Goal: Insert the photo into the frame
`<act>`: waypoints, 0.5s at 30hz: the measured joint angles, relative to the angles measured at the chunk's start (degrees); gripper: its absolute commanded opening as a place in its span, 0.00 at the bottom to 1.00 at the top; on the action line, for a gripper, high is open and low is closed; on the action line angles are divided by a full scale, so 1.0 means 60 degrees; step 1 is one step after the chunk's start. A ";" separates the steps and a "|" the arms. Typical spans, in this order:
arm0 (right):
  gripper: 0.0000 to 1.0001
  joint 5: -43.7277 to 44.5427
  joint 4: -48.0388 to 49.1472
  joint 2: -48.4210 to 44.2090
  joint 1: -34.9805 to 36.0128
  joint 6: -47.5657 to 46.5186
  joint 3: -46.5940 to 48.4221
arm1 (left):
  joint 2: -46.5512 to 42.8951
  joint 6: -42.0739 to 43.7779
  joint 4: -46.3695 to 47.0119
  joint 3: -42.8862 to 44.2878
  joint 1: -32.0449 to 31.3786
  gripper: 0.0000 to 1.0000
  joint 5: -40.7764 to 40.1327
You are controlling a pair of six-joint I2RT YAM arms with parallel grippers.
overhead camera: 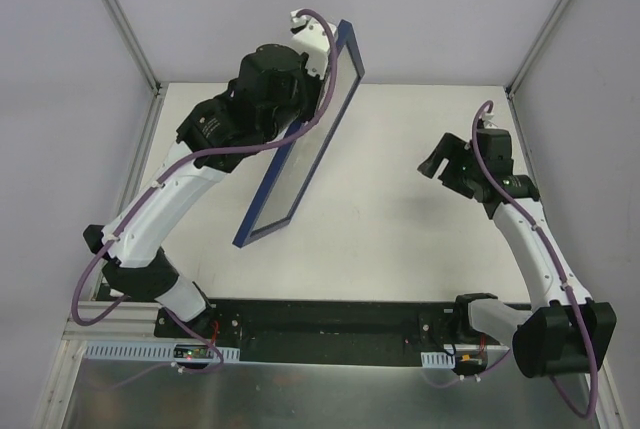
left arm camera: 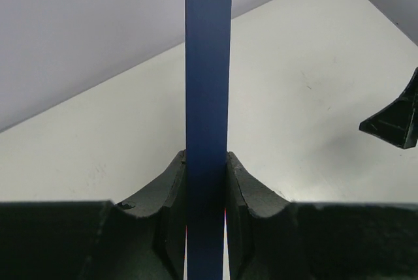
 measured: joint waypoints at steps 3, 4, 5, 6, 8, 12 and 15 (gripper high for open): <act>0.83 -0.0044 0.0113 0.0080 0.0073 0.0000 -0.0087 | 0.0018 -0.0452 -0.0095 0.0026 0.0408 0.00 0.0495; 0.83 -0.0058 0.0142 0.0120 0.0098 0.0000 -0.0117 | 0.0018 -0.0688 -0.0149 0.0026 0.0627 0.00 0.0648; 0.83 -0.0066 0.0153 0.0153 0.0113 0.0000 -0.0135 | 0.0018 -0.0918 -0.0208 0.0007 0.0852 0.00 0.0787; 0.83 -0.0073 0.0182 0.0193 0.0135 0.0000 -0.0157 | 0.0018 -0.1162 -0.0262 -0.0033 0.1096 0.00 0.0940; 0.82 -0.0080 0.0248 0.0270 0.0171 0.0000 -0.0208 | 0.0018 -0.1581 -0.0313 -0.0189 0.1603 0.00 0.1275; 0.82 -0.0098 0.0368 0.0364 0.0251 0.0000 -0.0302 | 0.0018 -0.2244 -0.0339 -0.0743 0.2561 0.00 0.2127; 0.82 -0.0146 0.0535 0.0433 0.0317 0.0000 -0.0401 | 0.0029 -0.2663 -0.0401 -0.1319 0.3169 0.00 0.2790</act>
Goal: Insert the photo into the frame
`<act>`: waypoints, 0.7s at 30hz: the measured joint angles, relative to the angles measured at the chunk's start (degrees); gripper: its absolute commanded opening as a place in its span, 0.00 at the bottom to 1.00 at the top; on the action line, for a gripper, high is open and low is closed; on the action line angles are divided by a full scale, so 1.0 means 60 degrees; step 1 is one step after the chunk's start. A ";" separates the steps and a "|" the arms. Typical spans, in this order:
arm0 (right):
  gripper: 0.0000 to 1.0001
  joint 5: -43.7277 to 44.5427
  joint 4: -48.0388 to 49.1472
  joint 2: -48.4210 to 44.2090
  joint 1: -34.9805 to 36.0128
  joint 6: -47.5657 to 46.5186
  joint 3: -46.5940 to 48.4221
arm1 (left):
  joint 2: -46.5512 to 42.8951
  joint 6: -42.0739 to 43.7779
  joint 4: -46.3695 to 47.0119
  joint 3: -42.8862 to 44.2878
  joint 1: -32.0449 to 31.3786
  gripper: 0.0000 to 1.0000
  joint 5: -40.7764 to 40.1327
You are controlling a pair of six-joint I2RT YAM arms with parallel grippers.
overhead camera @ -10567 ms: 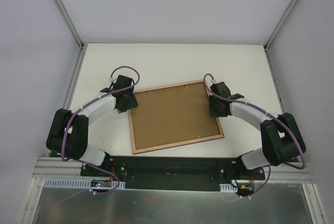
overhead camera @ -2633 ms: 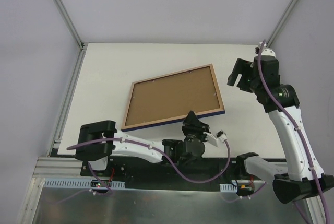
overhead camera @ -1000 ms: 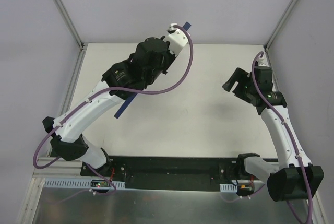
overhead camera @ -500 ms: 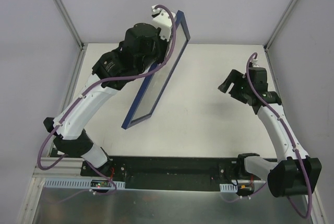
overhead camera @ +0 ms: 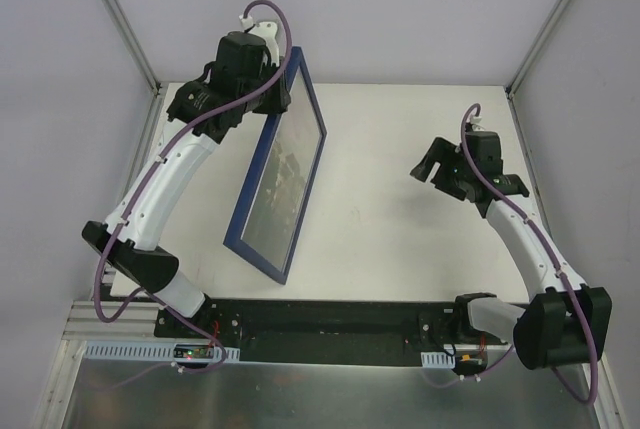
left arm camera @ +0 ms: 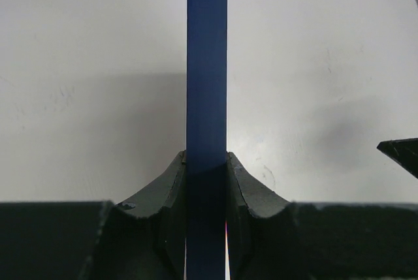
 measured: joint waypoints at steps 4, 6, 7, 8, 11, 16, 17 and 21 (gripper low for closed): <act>0.82 -0.0087 0.0175 0.0109 0.0066 0.0000 -0.0175 | 0.0011 -0.0423 0.0080 -0.0889 0.0616 0.00 0.0827; 0.82 -0.0113 0.0248 0.0160 0.0087 0.0000 -0.0277 | 0.0011 -0.0594 0.0248 -0.1388 0.0871 0.00 0.1206; 0.82 -0.0131 0.0299 0.0182 0.0102 0.0000 -0.0342 | -0.0018 -0.0699 0.0543 -0.1592 0.1002 0.00 0.1341; 0.82 -0.0146 0.0313 0.0197 0.0113 0.0000 -0.0404 | -0.0055 -0.0783 0.0841 -0.1818 0.1151 0.00 0.1526; 0.82 -0.0182 0.0390 0.0244 0.0168 0.0000 -0.0543 | -0.0248 -0.1042 0.1672 -0.2517 0.1501 0.00 0.1818; 0.82 -0.0306 0.0769 0.0335 0.0291 0.0004 -0.0827 | -0.0889 -0.1628 0.3293 -0.4197 0.2007 0.00 0.2131; 0.82 -0.0350 0.0831 0.0357 0.0313 0.0004 -0.0896 | -0.1042 -0.1745 0.3697 -0.4619 0.2116 0.00 0.2204; 0.82 -0.0444 0.1045 0.0474 0.0350 0.0000 -0.1126 | -0.1395 -0.2288 0.5373 -0.6186 0.2473 0.00 0.2452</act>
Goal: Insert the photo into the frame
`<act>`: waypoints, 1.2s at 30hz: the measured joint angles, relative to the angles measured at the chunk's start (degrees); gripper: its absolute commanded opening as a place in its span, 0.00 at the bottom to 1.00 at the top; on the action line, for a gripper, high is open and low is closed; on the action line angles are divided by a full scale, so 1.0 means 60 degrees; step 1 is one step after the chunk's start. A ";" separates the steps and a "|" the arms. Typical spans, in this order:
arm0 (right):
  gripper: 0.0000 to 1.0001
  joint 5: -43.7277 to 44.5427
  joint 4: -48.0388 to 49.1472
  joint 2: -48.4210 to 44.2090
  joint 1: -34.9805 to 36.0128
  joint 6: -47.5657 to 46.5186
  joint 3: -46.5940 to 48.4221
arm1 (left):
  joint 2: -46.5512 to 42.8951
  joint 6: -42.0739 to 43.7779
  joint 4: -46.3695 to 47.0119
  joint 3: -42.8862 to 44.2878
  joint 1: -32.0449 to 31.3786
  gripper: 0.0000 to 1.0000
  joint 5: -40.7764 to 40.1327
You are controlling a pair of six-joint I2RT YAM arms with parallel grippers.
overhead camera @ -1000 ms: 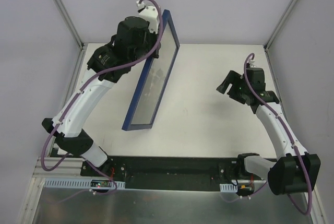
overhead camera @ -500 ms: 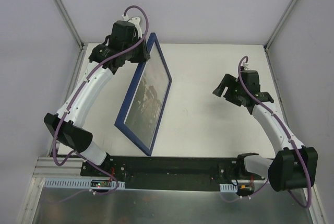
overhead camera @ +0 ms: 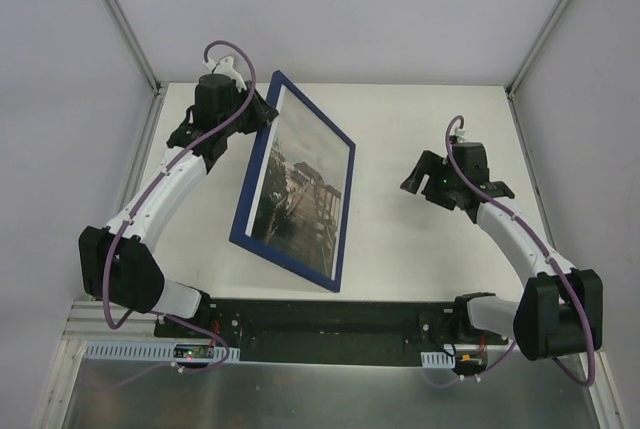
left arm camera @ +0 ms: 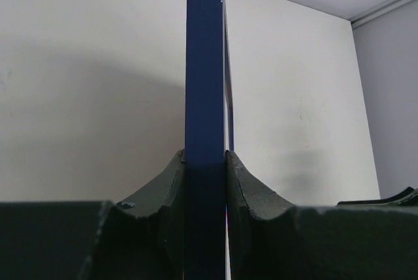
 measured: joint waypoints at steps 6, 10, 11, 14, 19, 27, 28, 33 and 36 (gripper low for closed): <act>0.82 -0.0237 0.0430 0.0255 0.0000 -0.0004 -0.0157 | 0.0226 -0.0936 0.2404 -0.1953 0.0186 0.00 0.0543; 0.83 -0.0401 0.0892 0.0696 0.0000 -0.0004 -0.0208 | 0.0845 -0.1439 0.3789 -0.2820 0.0186 0.00 0.0987; 0.84 -0.0423 0.1013 0.0816 0.0000 -0.0004 -0.0240 | 0.1005 -0.1548 0.4113 -0.3027 0.0189 0.00 0.1078; 0.86 -0.0488 0.1322 0.1188 0.0000 0.0000 -0.0321 | 0.1475 -0.1869 0.5060 -0.3617 0.0295 0.00 0.1402; 0.88 -0.0572 0.1752 0.1708 -0.0011 -0.0004 -0.0346 | 0.2251 -0.2211 0.6499 -0.4397 0.0499 0.00 0.1945; 0.92 -0.0754 0.2368 0.2102 -0.0029 -0.0004 -0.0492 | 0.3464 -0.2674 0.8091 -0.4776 0.0776 0.26 0.2820; 0.92 -0.0776 0.2484 0.2186 -0.0033 -0.0004 -0.0510 | 0.3563 -0.2725 0.8251 -0.4812 0.0805 0.30 0.2900; 0.93 -0.0914 0.2881 0.2433 -0.0058 0.0011 -0.0692 | 0.3967 -0.2790 0.8466 -0.5056 0.0878 0.51 0.3060; 0.93 -0.0954 0.3016 0.2550 -0.0058 0.0033 -0.0729 | 0.4215 -0.2820 0.8386 -0.5293 0.0940 0.59 0.3173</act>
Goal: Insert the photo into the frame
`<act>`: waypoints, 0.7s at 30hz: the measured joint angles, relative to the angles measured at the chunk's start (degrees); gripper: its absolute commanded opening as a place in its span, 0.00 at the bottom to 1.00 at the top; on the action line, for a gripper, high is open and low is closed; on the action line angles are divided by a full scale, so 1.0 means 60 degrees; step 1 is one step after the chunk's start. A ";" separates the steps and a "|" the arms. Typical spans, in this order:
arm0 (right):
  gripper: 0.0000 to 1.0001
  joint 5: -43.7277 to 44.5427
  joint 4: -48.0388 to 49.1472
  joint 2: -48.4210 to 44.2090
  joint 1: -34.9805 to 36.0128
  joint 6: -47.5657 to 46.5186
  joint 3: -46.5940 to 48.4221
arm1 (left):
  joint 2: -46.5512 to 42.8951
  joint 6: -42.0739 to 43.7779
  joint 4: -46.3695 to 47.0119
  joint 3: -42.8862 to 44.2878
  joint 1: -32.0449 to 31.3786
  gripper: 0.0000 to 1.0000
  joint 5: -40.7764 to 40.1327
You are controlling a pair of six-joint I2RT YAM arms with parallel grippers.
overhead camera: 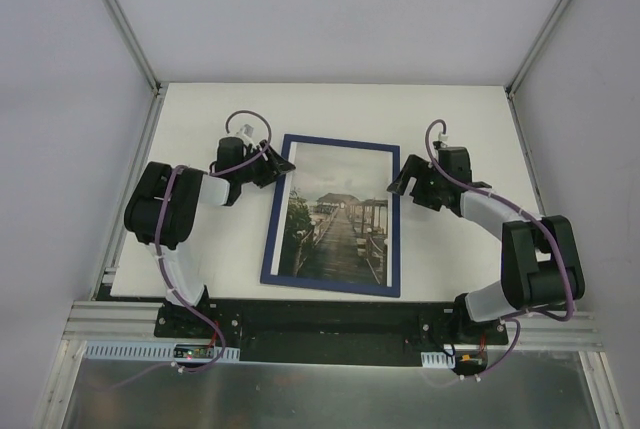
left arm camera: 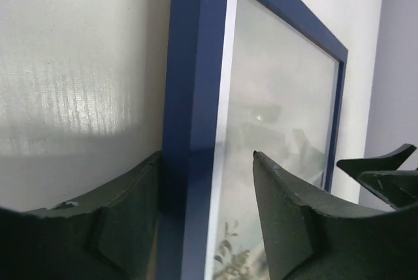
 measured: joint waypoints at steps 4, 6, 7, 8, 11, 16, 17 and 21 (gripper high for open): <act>0.93 -0.0029 0.0171 0.0087 0.0000 0.0004 -0.0029 | -0.0040 -0.0004 0.0149 0.0000 0.0120 0.65 0.0168; 0.93 -0.0033 0.0193 0.0120 0.0000 0.0007 -0.0033 | -0.0087 0.0025 0.0124 -0.0004 0.0120 0.65 0.0160; 0.93 -0.0029 0.0215 0.0131 0.0000 0.0007 -0.0036 | -0.0131 0.0084 0.0069 -0.0004 0.0120 0.66 0.0146; 0.93 -0.0029 0.0244 0.0138 0.0000 0.0007 -0.0036 | -0.0182 0.0160 -0.0025 -0.0004 0.0120 0.67 0.0113; 0.93 -0.0033 0.0262 0.0142 -0.0004 0.0007 -0.0036 | -0.0415 0.0372 -0.0474 0.0000 0.0120 0.67 -0.0124; 0.93 -0.0033 0.0302 0.0149 -0.0007 0.0004 -0.0036 | -0.0823 0.0707 -0.1286 0.0000 0.0124 0.67 -0.0889; 0.93 -0.0033 0.0313 0.0149 -0.0007 0.0004 -0.0036 | -0.0889 0.0732 -0.1421 0.0000 0.0124 0.68 -0.1020; 0.93 -0.0022 0.0317 0.0164 0.0051 0.0004 -0.0036 | -0.1162 0.0882 -0.1971 0.0000 0.0124 0.68 -0.1628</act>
